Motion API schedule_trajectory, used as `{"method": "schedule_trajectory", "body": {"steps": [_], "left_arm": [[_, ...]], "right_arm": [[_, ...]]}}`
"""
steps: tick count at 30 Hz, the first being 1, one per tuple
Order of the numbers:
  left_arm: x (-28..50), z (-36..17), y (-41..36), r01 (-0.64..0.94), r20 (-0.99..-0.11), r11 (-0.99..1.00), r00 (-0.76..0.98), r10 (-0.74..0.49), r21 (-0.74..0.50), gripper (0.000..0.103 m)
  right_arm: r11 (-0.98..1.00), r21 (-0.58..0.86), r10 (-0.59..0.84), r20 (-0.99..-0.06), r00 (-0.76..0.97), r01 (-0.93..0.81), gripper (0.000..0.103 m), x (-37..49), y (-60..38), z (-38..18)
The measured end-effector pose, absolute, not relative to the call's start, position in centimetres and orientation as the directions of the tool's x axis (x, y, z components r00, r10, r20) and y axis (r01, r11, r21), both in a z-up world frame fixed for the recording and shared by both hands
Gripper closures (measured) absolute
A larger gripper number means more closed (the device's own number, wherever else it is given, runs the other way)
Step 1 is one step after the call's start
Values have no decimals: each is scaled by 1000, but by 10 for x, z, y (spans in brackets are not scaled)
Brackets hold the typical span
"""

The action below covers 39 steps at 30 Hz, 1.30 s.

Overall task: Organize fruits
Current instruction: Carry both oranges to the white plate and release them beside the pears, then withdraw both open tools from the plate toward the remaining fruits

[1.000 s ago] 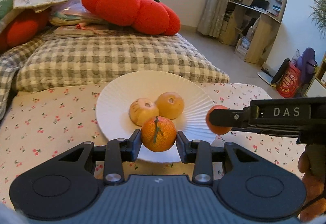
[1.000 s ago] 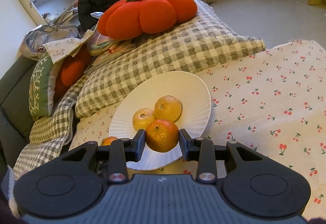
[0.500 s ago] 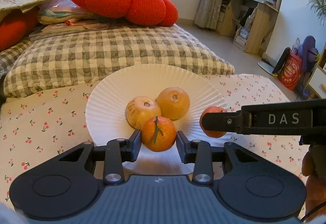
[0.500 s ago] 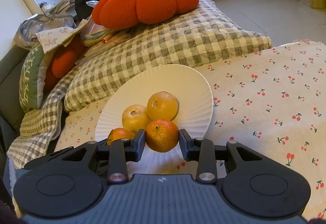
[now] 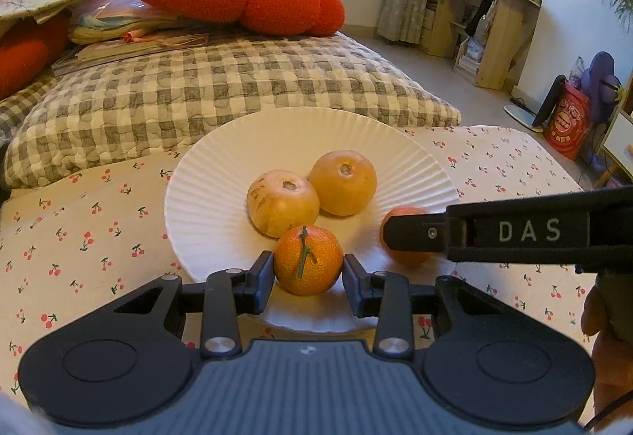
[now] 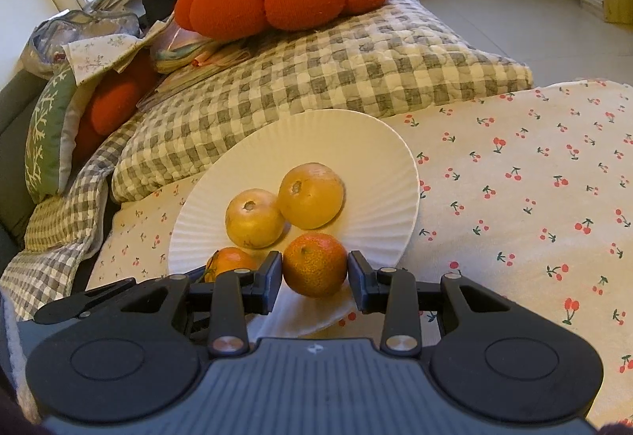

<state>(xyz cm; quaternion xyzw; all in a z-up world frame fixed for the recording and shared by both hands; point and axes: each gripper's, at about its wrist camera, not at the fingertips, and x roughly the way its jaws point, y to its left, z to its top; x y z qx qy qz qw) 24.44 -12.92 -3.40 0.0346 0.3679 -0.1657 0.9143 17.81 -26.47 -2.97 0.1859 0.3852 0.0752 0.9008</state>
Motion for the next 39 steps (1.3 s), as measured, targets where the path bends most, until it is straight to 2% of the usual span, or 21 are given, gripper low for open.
{"method": "schedule_trajectory", "body": {"steps": [5,11,17,22,28,33,39], "left_arm": [[244,-32,-127,325,-679,944,681,-275,-56,75],[243,-22,-117,316,-666,942,680,-307,-111,68],[237,-5,-104,283,-650,945,689,-320,-165,68],[227,5,-100,245,-656,955,696,-294,-168,63],[213,11,-85,199,-669,960,688,-281,-199,56],[199,14,-71,150,-690,981,697,-194,-125,50],[189,20,-50,108,-697,979,689,-198,-172,46]], "right_arm": [[911,412,289,-654,699,10,69,176,-266,-27],[879,476,314,-622,717,27,68,171,-273,-17],[854,519,330,-591,736,33,60,160,-280,-2],[844,535,340,-583,738,33,53,151,-283,3],[859,512,332,-592,735,25,49,144,-276,8],[863,506,347,-591,728,-1,48,131,-268,13],[903,425,333,-598,729,-63,43,110,-247,23]]}}
